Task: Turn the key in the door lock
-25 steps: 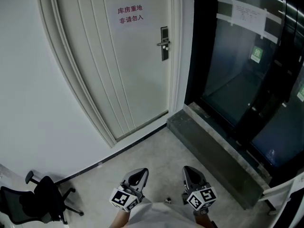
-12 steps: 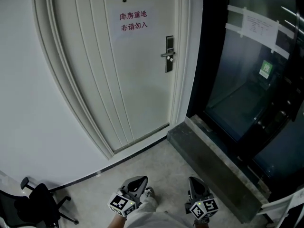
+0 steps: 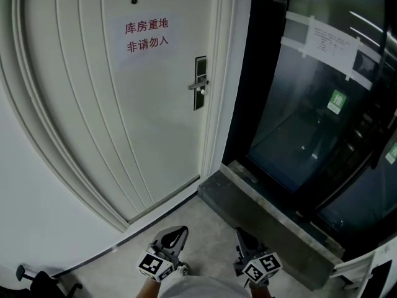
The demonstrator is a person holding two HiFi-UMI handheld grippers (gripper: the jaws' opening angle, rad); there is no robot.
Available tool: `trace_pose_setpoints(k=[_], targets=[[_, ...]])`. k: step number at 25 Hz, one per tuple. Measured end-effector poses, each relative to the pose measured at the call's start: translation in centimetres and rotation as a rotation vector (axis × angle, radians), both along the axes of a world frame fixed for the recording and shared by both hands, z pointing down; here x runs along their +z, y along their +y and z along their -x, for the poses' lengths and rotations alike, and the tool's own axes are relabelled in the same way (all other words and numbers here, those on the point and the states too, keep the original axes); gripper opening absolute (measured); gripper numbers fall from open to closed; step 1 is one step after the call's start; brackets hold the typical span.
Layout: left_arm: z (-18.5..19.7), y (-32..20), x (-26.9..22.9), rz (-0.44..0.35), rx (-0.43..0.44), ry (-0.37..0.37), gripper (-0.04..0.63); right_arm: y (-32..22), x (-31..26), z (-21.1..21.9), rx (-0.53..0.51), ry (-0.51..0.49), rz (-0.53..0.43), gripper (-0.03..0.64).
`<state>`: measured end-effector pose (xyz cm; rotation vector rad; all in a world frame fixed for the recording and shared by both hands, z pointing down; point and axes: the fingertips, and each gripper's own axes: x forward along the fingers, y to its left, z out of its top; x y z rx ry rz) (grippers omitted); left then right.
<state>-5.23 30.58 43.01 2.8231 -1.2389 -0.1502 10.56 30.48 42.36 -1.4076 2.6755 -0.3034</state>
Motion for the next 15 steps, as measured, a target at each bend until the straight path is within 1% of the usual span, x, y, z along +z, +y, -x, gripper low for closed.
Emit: trace_pose_setpoints(k=[2, 4, 5, 8, 9, 12, 15], targets=[[0.4, -1.8, 0.1, -0.012, 0.013, -0.032, 0.004, -1.6, 0.4, 0.6, 0.014, 0.006, 0.014, 0.000], [1.1, -3.5, 0.4, -0.009, 0.019, -0.044, 0.003, -3.0, 1.2, 1.3, 0.030, 0.026, 0.032, 0.000], [1.6, -4.5, 0.6, 0.008, 0.018, -0.033, 0.003, -3.7, 1.7, 1.6, 0.036, 0.029, 0.044, 0.000], [2.5, -7.3, 1.3, 0.071, 0.020, 0.031, 0.003, -5.4, 2.9, 1.8, 0.046, 0.032, 0.085, 0.000], [2.5, -7.9, 1.4, 0.073, 0.017, 0.035, 0.003, -5.9, 3.2, 1.6, 0.051, 0.032, 0.099, 0.000], [2.0, -9.4, 1.8, 0.071, 0.010, 0.014, 0.004, -8.1, 3.5, 0.8, 0.066, 0.025, 0.118, 0.000], [1.5, -11.5, 2.0, 0.097, 0.013, 0.038, 0.003, -10.8, 3.9, 0.1, 0.073, 0.056, 0.106, 0.000]])
